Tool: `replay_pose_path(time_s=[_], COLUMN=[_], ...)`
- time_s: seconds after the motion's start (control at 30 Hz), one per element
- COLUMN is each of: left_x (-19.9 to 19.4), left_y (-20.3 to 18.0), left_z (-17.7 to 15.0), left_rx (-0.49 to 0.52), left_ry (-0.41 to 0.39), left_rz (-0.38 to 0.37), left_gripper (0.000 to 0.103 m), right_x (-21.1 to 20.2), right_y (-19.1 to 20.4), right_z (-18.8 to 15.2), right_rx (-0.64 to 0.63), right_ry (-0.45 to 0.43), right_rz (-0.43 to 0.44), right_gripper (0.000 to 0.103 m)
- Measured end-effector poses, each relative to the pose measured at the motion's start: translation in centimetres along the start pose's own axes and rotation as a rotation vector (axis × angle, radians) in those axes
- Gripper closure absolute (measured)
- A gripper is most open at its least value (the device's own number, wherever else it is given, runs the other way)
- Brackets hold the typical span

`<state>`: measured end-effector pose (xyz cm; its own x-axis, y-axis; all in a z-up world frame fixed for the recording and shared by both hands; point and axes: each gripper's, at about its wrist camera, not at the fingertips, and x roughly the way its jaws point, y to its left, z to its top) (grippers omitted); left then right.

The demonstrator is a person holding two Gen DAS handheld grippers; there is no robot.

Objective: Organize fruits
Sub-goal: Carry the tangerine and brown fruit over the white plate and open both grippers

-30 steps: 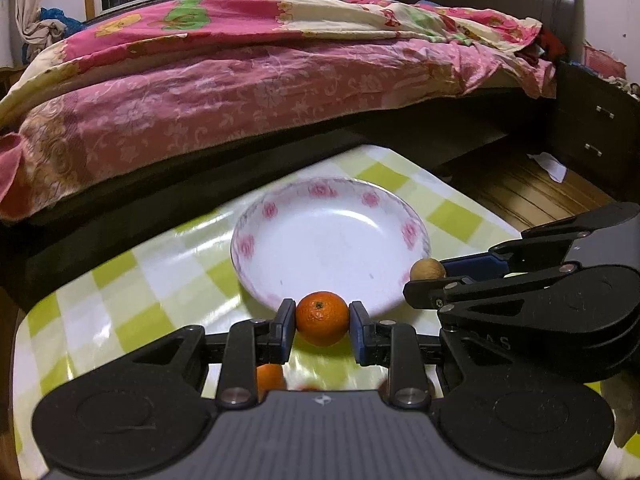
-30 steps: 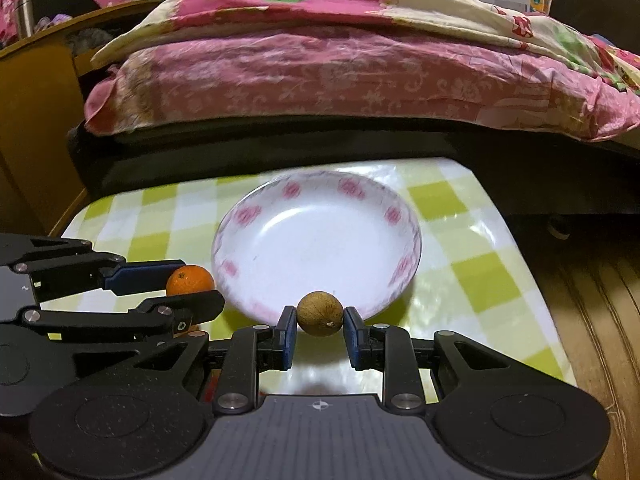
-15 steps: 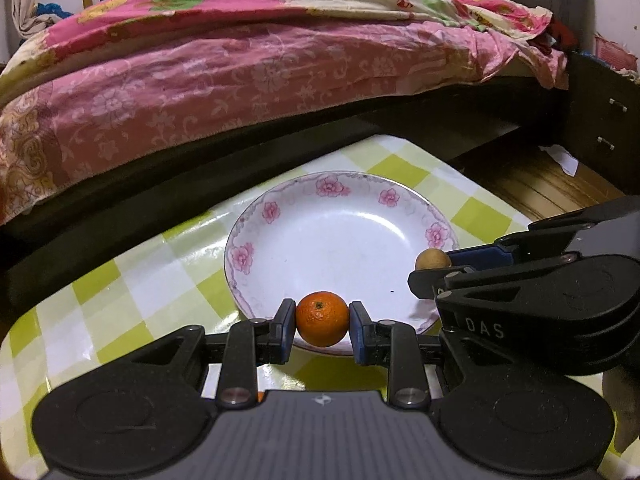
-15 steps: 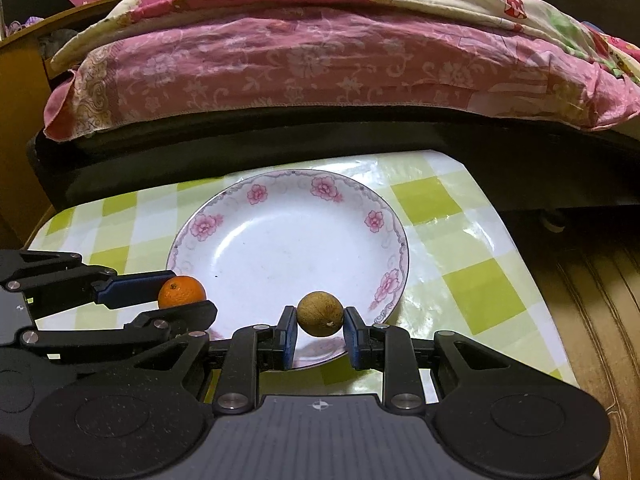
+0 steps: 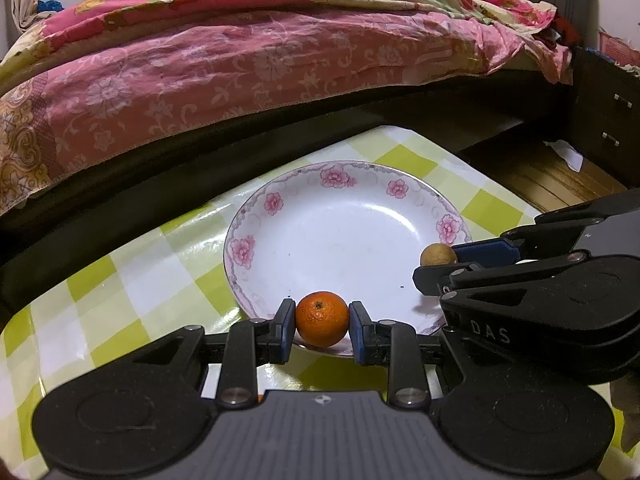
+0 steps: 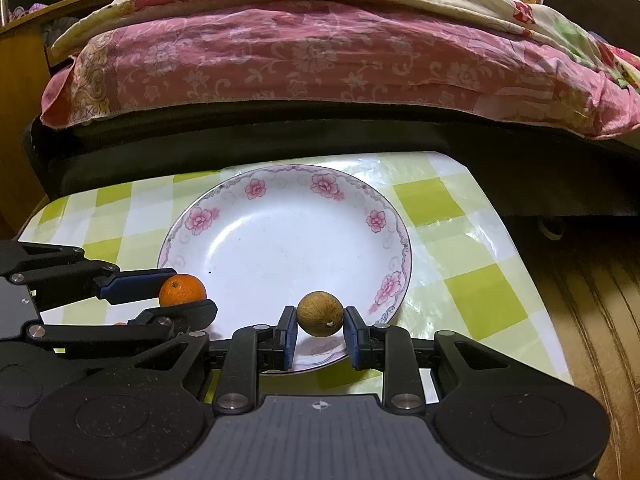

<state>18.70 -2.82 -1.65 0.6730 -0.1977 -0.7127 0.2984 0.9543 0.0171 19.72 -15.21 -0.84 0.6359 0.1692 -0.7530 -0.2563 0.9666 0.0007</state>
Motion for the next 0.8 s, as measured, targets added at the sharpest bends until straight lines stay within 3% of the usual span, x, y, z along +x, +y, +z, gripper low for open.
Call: replay_pose_path(time_s=[0.8], left_x=[-0.03], left_y=[-0.02], left_z=[0.15], left_rx=[0.014], left_ry=[-0.004], left_rz=[0.017], left_gripper=[0.066], right_x=[-0.16], right_y=[0.05], right_z=[-0.04], right_rx=[-0.012], right_ry=[-0.013], right_rz=[-0.01], right_gripper=[0.076])
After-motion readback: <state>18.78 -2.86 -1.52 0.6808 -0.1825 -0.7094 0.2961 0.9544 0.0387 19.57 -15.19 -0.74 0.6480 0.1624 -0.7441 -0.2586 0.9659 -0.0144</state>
